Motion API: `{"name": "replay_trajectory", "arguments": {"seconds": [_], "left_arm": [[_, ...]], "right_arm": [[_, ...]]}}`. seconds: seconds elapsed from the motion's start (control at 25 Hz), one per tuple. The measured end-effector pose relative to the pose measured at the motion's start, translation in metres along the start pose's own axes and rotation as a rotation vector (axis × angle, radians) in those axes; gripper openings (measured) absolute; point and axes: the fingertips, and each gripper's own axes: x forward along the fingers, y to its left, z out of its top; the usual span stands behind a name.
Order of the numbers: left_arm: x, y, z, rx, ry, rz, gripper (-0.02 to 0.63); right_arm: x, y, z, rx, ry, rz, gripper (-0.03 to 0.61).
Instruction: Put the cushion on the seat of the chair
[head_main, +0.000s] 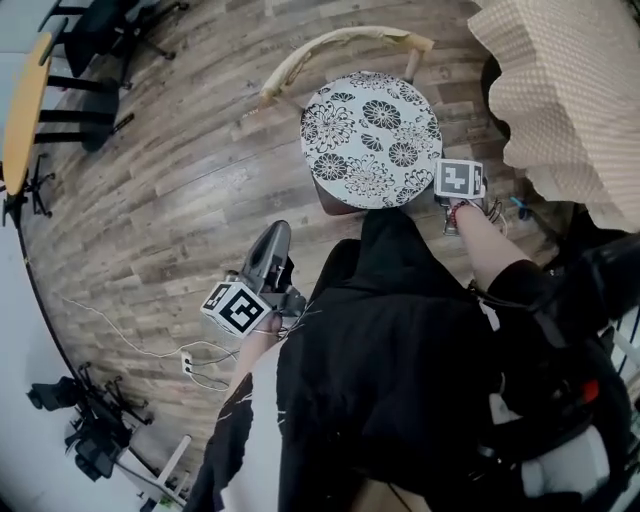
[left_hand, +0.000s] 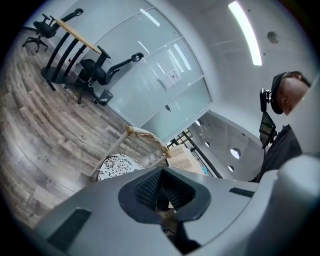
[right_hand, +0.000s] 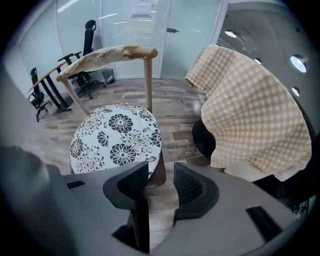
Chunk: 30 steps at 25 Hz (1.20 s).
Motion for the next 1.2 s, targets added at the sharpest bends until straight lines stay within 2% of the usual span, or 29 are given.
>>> {"name": "replay_trajectory", "arguments": {"seconds": [0.08,0.16,0.32,0.48,0.56,0.68,0.76,0.88,1.0,1.12,1.2], "left_arm": [[-0.013,-0.003,0.002,0.017,-0.012,-0.016,0.013],[-0.028,-0.004,0.007,0.028,-0.03,-0.024,0.012],[-0.052,-0.01,0.018,0.058,-0.071,-0.043,0.012],[-0.057,-0.028,0.025,0.073,-0.106,-0.101,0.012],[-0.059,-0.038,0.026,0.101,-0.108,-0.123,0.012],[-0.063,-0.047,0.019,0.184,-0.074,-0.124,0.013],[-0.066,-0.053,0.009,0.211,-0.042,-0.128,0.012],[-0.067,-0.063,0.001,0.208,-0.029,-0.14,0.012],[-0.067,-0.076,-0.005,0.18,-0.049,-0.156,0.013],[-0.068,-0.091,-0.01,0.18,-0.066,-0.166,0.012],[-0.07,-0.101,-0.011,0.186,-0.075,-0.169,0.012]], "right_arm": [[-0.021,-0.001,-0.004,0.024,-0.018,-0.012,0.132],[-0.045,0.0,-0.007,0.044,-0.047,-0.019,0.062],[-0.089,0.01,-0.008,0.106,-0.1,0.043,0.038],[-0.133,0.015,0.002,0.114,-0.206,0.132,0.021],[-0.157,0.025,0.009,0.034,-0.296,0.17,0.017],[-0.198,0.04,0.018,-0.156,-0.425,0.163,0.015],[-0.228,0.047,0.021,-0.193,-0.495,0.193,0.015],[-0.263,0.051,0.021,-0.16,-0.55,0.294,0.015],[-0.28,0.046,0.014,-0.088,-0.541,0.392,0.015],[-0.288,0.039,0.008,-0.035,-0.531,0.446,0.015],[-0.294,0.036,0.007,-0.038,-0.531,0.461,0.015]]}}
